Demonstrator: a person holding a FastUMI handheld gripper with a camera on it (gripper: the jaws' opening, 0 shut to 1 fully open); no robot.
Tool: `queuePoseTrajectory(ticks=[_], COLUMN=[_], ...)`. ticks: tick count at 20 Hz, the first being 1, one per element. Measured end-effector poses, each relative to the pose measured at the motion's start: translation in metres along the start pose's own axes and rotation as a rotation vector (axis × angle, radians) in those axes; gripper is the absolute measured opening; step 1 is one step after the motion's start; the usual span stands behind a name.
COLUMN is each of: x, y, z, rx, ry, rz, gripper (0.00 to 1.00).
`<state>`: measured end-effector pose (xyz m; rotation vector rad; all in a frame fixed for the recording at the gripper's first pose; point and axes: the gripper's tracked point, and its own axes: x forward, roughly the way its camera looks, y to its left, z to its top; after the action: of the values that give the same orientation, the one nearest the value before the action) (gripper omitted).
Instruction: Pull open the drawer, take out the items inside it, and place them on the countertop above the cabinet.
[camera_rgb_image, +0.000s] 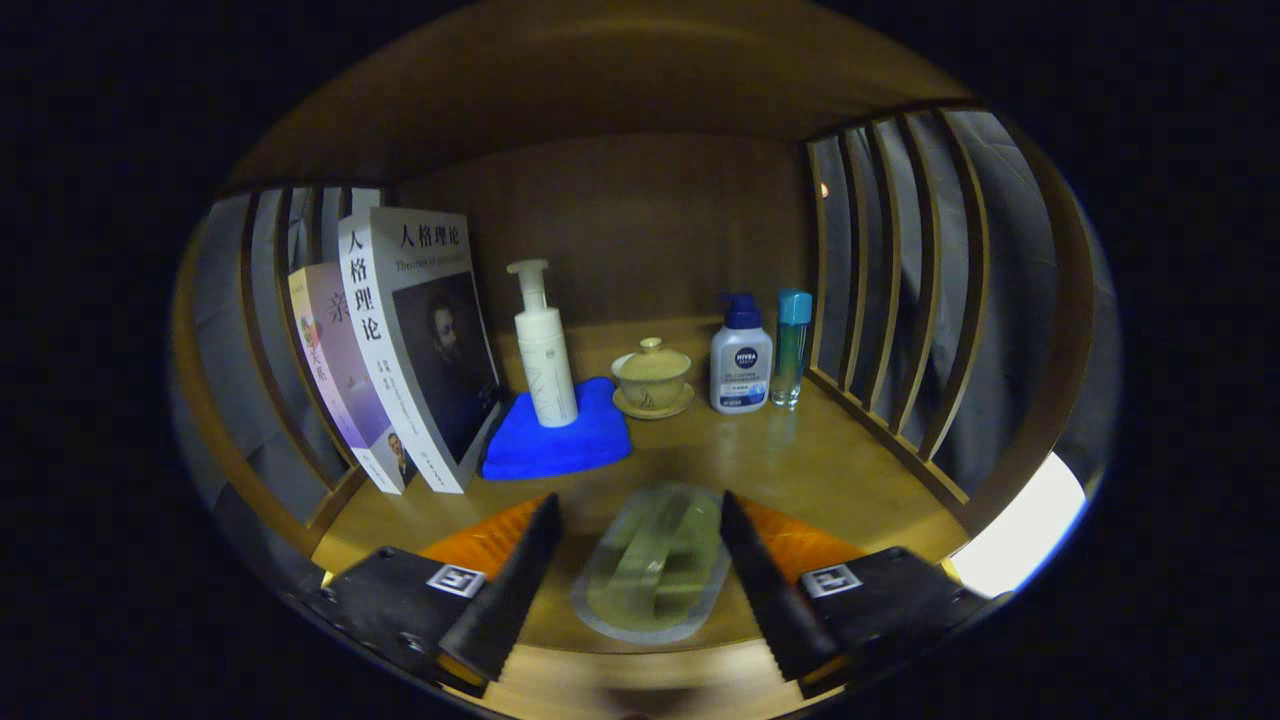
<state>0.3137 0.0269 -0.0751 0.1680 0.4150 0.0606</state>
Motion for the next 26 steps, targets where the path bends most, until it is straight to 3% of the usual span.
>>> queuePoseTrajectory(ticks=[2,10,19,22,26], x=[-0.010,-0.106,-0.192,-0.214,-0.238], y=[0.003,-0.018,-0.015,-0.002,-0.001], z=[0.014,0.042,0.011,0.002,-0.031], rx=[0.007,0.020,-0.046,-0.053,-0.059], ry=[-0.060,-0.239,-0.351,-0.422,-0.453], rz=[0.028,-0.037,-0.084,-0.059,-0.078], gripper=[0.98,0.98,0.98,0.98,0.98])
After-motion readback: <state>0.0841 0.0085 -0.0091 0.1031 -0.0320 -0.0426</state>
